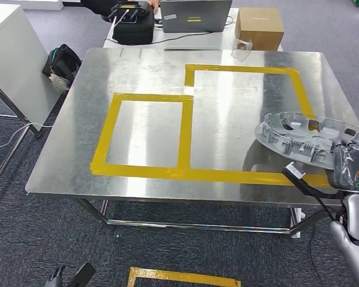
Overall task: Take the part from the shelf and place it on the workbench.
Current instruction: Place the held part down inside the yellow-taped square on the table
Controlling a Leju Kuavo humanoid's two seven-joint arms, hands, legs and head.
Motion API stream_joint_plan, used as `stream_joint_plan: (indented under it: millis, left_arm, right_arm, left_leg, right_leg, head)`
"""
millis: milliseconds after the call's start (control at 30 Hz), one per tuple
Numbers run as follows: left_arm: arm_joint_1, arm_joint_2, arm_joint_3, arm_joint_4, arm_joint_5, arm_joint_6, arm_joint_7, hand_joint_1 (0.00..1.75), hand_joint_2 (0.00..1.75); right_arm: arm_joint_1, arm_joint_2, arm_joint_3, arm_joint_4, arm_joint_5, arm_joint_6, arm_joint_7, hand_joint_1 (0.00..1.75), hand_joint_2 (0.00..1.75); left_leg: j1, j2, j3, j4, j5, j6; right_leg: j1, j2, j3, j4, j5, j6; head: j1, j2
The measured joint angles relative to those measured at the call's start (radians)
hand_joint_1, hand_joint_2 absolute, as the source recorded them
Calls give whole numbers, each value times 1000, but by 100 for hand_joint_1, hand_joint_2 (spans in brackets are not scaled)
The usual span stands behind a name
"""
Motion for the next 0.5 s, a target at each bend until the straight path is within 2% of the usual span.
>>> stream_joint_plan:
  millis: [167, 500]
  left_arm:
    - [0, 2, 1, 0, 0, 2, 17, 0, 175]
    - [-3, 8, 1, 0, -10, -6, 40, 0, 175]
  right_arm:
    - [4, -2, -3, 19, -7, -5, -11, 175, 175]
    - [-17, -1, 28, 46, -29, -16, -86, 175, 175]
  left_leg:
    - [0, 0, 0, 0, 0, 0]
    - [0, 0, 0, 0, 0, 0]
  right_leg:
    - [0, 0, 0, 0, 0, 0]
    - [0, 1, 0, 0, 0, 0]
  head:
    - [0, 0]
    - [0, 0]
